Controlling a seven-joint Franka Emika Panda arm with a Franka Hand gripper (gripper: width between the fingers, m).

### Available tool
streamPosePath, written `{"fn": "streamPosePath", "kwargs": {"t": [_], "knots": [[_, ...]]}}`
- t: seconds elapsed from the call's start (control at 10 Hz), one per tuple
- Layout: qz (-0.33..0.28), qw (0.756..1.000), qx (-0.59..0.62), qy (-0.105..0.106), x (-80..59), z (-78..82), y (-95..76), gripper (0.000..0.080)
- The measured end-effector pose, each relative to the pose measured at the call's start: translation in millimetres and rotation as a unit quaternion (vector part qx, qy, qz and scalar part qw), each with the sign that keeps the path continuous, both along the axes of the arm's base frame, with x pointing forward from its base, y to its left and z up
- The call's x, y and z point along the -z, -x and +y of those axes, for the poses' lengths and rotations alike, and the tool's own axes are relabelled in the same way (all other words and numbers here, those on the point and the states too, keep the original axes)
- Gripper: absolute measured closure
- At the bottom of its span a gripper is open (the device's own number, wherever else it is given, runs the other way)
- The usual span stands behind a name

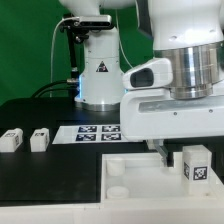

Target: Assemble one leg

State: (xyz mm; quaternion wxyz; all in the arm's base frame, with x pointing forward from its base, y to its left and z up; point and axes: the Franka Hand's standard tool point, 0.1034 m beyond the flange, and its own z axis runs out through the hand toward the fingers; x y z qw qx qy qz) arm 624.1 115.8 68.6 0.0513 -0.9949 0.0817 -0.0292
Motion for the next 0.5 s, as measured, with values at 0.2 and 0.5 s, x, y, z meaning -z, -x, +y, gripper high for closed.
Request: {"fn": "streamPosePath", "kwargs": {"t": [0.2,0.5], "knots": [[-0.016,0.994,-0.107,0.020,3.6,-4.2,-2.2,0.0150],[-0.012,0.998,-0.056,0.016,4.2,-4.2,-2.1,0.0272]]}}
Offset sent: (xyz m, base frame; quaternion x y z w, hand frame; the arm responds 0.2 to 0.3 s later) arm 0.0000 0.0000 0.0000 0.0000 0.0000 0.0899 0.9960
